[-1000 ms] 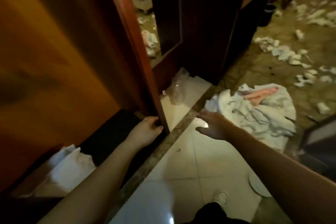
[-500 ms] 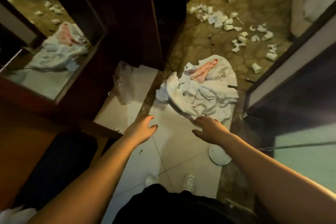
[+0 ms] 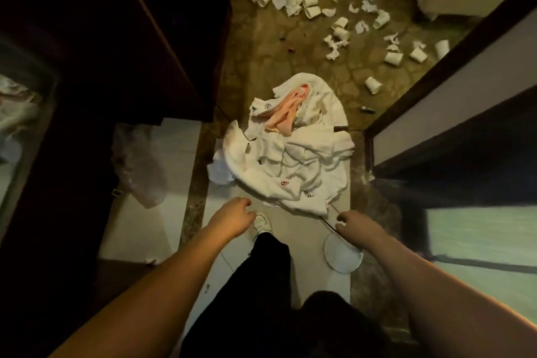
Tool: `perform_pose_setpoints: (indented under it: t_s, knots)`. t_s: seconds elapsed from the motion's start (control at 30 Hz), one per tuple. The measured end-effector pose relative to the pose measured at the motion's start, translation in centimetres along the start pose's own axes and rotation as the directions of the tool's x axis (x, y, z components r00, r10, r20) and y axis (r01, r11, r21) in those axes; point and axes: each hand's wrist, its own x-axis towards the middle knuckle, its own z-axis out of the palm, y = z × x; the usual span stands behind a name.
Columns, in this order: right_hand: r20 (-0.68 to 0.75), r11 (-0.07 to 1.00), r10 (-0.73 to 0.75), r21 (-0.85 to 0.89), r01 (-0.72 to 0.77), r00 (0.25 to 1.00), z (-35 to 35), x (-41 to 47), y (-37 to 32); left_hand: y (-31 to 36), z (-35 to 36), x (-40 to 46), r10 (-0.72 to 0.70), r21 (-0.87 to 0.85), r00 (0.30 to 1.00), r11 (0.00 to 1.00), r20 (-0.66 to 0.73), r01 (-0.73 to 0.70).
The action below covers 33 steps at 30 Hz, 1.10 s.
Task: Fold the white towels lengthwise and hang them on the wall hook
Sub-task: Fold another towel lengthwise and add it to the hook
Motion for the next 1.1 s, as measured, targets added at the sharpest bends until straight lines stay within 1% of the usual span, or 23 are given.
perform_pose_setpoints:
  t_s: [0.1,0.27,0.3,0.4,0.5,0.67,0.73,0.8,0.87,0.97,1.03,1.1]
  knots:
    - [0.043,0.995,0.062,0.08,-0.065,0.997,-1.4,5.1,-0.9,-0.6,-2.5,6.9,-0.009,0.077,0.995,0.997,0.097,0.001]
    - [0.102,0.965,0.126,0.216,-0.146,0.987,-1.3,13.6,-1.7,-1.5,-4.1,17.5,-0.021,0.189,0.988,0.982,0.152,-0.009]
    - [0.129,0.954,0.145,0.245,-0.173,0.981,-0.3,16.9,-1.4,-1.8,-3.5,21.1,-0.017,0.21,0.986,0.978,0.165,-0.018]
    - [0.151,0.917,0.166,0.34,-0.208,0.975,0.7,21.8,-1.6,-2.2,-2.8,26.3,-0.001,0.271,0.979,0.961,0.204,-0.056]
    - [0.19,0.909,0.165,0.352,-0.225,0.968,3.7,29.0,-1.1,-3.4,0.7,33.1,-0.011,0.326,0.977,0.943,0.214,-0.061]
    - [0.188,0.896,0.158,0.385,-0.221,0.969,9.6,39.1,0.2,-4.1,8.5,41.1,-0.028,0.294,0.958,0.954,0.284,-0.059]
    - [0.189,0.879,0.147,0.424,-0.216,0.971,11.6,42.6,0.4,-4.2,11.4,43.4,-0.033,0.275,0.948,0.96,0.318,-0.059]
    - [0.152,0.84,0.167,0.496,-0.222,0.974,13.5,45.7,0.5,-4.2,13.6,45.0,-0.042,0.265,0.935,0.962,0.353,-0.056]
    - [0.125,0.791,0.19,0.568,-0.227,0.974,15.2,48.2,0.5,-4.0,14.9,46.1,-0.047,0.245,0.93,0.968,0.364,-0.047]
    - [0.146,0.727,0.23,0.631,-0.27,0.962,17.6,50.7,0.2,-3.6,16.0,47.4,-0.064,0.205,0.932,0.979,0.357,-0.011]
    - [0.11,0.727,0.239,0.639,-0.253,0.965,18.7,51.3,-0.2,-3.8,16.1,47.9,-0.083,0.174,0.936,0.985,0.341,0.024]
    - [0.063,0.744,0.212,0.637,-0.203,0.975,19.3,50.7,-0.7,-4.0,15.7,47.9,-0.079,0.164,0.949,0.986,0.305,0.029]
